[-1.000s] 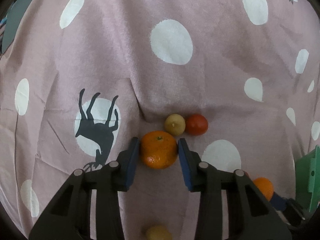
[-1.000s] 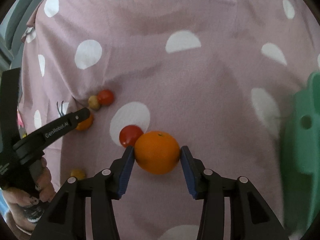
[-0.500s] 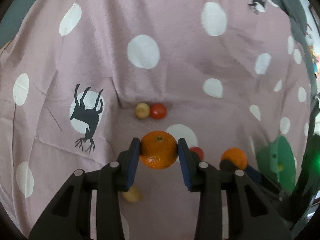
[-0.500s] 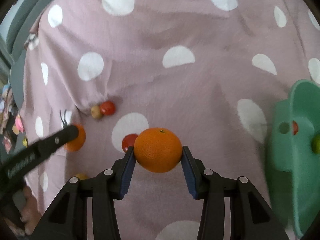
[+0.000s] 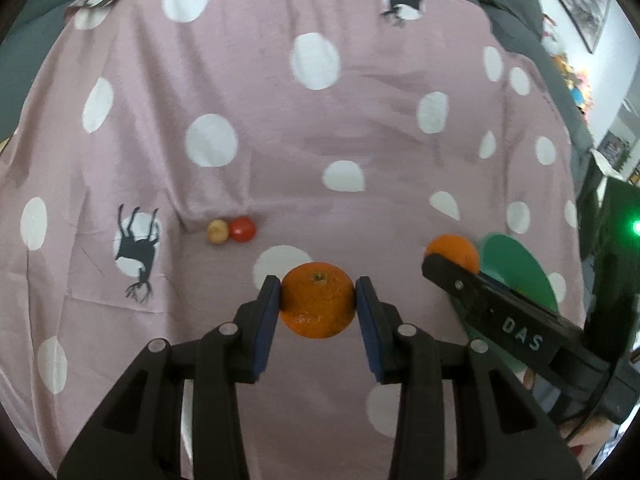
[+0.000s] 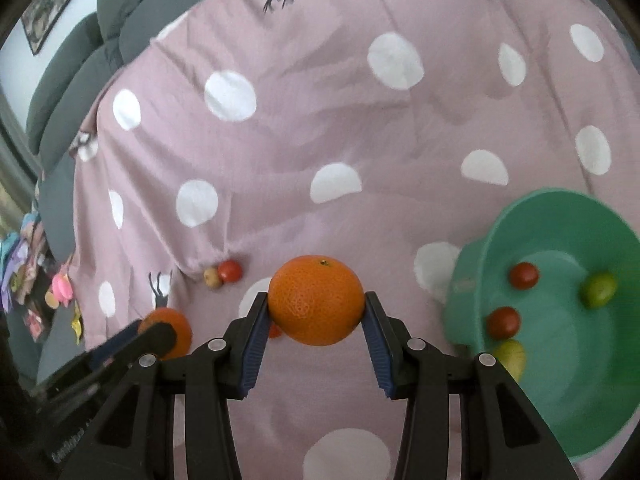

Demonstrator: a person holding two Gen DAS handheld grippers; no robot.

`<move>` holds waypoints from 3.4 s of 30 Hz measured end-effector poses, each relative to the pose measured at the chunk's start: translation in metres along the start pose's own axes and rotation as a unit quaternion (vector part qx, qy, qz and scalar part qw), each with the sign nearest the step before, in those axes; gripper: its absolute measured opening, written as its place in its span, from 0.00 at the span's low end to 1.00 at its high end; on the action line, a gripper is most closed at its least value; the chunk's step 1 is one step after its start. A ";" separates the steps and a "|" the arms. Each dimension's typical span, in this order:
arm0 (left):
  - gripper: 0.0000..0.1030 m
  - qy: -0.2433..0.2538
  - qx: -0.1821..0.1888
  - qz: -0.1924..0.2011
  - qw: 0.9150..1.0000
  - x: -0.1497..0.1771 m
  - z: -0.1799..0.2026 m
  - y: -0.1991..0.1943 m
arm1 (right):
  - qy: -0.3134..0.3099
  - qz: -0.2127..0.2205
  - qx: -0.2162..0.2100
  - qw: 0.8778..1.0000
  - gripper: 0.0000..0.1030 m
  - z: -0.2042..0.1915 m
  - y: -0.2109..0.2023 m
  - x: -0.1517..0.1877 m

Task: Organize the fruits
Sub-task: 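Carry both oranges over the green bowl with both tools, then open both tools to drop the oranges into the green bowl, then move both open tools back to the remaining fruits on the sheet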

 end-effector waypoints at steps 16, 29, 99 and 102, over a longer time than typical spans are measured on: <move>0.37 0.050 0.056 0.021 0.997 0.005 0.052 -0.029 | 0.022 0.065 0.033 0.997 0.45 0.035 -0.054 -0.017; 0.37 0.111 0.079 0.023 0.990 0.020 0.118 -0.029 | 0.058 0.124 0.092 0.986 0.45 0.088 -0.104 -0.025; 0.68 0.105 0.093 -0.038 0.989 0.023 0.169 0.016 | 0.121 0.070 0.185 0.973 0.57 0.168 -0.098 -0.015; 0.69 0.082 0.062 -0.021 0.994 0.013 0.132 -0.001 | 0.105 0.076 0.172 0.976 0.57 0.156 -0.097 -0.019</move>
Point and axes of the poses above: each gripper's, at about its wrist camera, not at the fingertips, and y roughly the way its jaws point, z to its right, x to its underside, the point moved 7 cm from there along y, roughly the way its jaws point, and after that the axes turned 2 degrees about -x, right-handed, at the moved point
